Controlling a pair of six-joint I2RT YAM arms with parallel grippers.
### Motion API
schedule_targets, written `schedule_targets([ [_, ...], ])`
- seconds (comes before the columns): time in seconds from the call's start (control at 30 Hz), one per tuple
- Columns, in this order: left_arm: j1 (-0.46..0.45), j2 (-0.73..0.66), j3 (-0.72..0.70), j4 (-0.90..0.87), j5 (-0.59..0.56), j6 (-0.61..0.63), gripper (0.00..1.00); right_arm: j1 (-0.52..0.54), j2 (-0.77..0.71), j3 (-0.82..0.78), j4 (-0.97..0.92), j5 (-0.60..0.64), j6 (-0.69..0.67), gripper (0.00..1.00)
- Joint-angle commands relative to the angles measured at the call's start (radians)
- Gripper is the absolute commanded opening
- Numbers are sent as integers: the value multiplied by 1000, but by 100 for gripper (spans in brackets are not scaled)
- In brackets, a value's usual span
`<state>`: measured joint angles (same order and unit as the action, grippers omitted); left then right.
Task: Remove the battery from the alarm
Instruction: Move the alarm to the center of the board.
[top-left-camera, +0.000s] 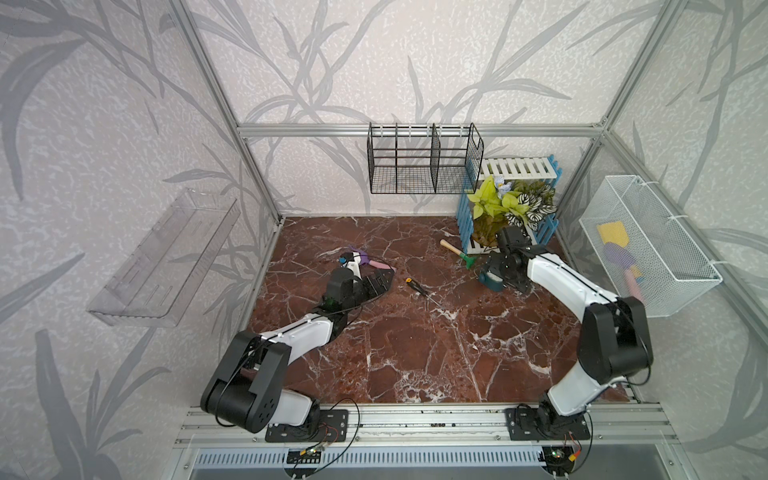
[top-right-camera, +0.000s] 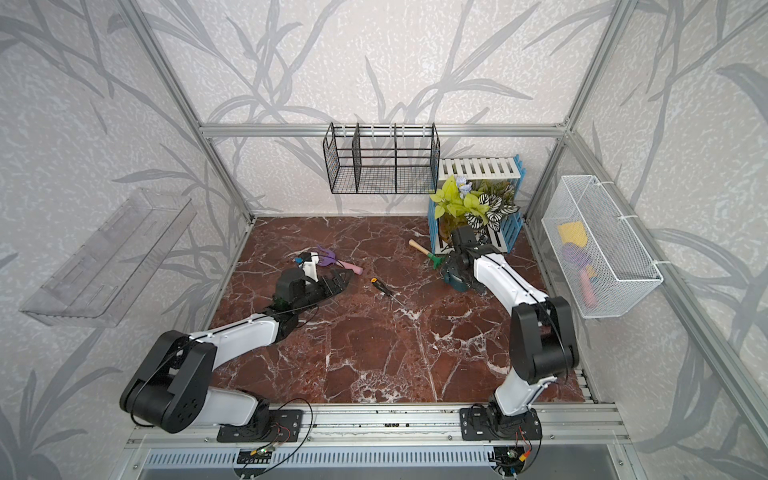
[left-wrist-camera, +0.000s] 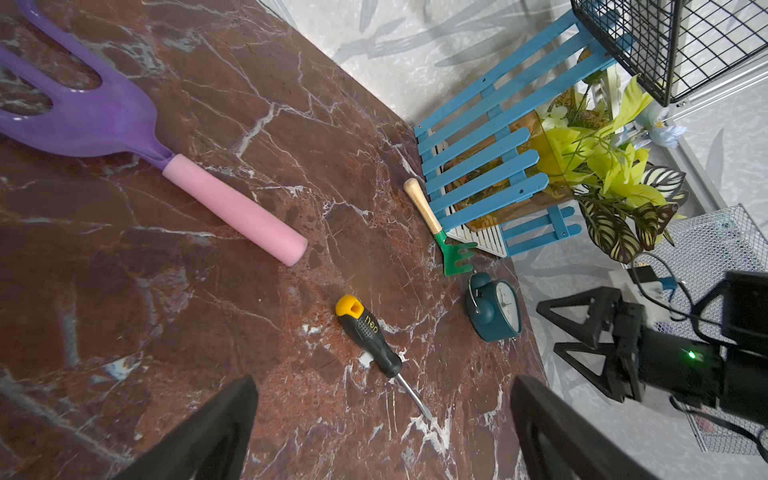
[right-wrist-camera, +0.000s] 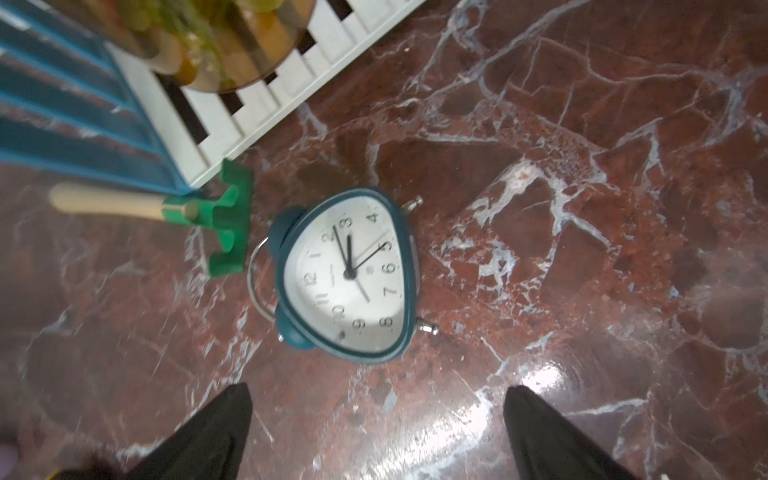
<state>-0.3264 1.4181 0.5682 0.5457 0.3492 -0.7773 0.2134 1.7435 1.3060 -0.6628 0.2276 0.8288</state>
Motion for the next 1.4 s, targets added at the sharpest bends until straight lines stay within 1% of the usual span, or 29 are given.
schedule_targets([
  [0.0, -3, 14, 34, 14, 20, 28, 100, -13, 92, 90, -99, 8, 60, 99],
  [0.1, -2, 15, 37, 9, 21, 36, 100, -22, 178, 181, -115, -2, 41, 99],
  [0.2, -2, 16, 36, 7, 22, 43, 100, -26, 237, 237, -119, -23, 24, 99],
  [0.3, 0, 15, 37, 4, 20, 50, 100, -28, 268, 252, -99, -51, 9, 99],
  [0.43, 1, 23, 44, 2, 23, 56, 100, -29, 307, 277, -118, -47, 3, 99],
  [0.63, 3, 42, 66, -3, 37, 59, 100, -37, 320, 259, -90, -63, -9, 100],
  [0.7, 4, 48, 72, -5, 43, 59, 100, -39, 314, 246, -71, -66, -13, 97],
  [0.87, 5, 47, 74, -5, 47, 61, 100, -44, 299, 210, -34, -90, -20, 86],
  [0.9, 7, 47, 74, -4, 48, 61, 100, -47, 292, 197, -24, -102, -21, 83],
  [0.97, 6, 45, 77, -6, 52, 64, 100, -53, 275, 172, -4, -125, -21, 80],
  [1.07, 7, 37, 86, -15, 66, 78, 100, -55, 223, 120, 33, -157, -27, 80],
  [1.23, 11, -2, 87, -50, 87, 142, 100, -50, 69, -39, 121, -268, -36, 78],
  [1.37, 13, -33, 70, -83, 112, 199, 100, -23, -49, -180, 177, -363, -54, 78],
])
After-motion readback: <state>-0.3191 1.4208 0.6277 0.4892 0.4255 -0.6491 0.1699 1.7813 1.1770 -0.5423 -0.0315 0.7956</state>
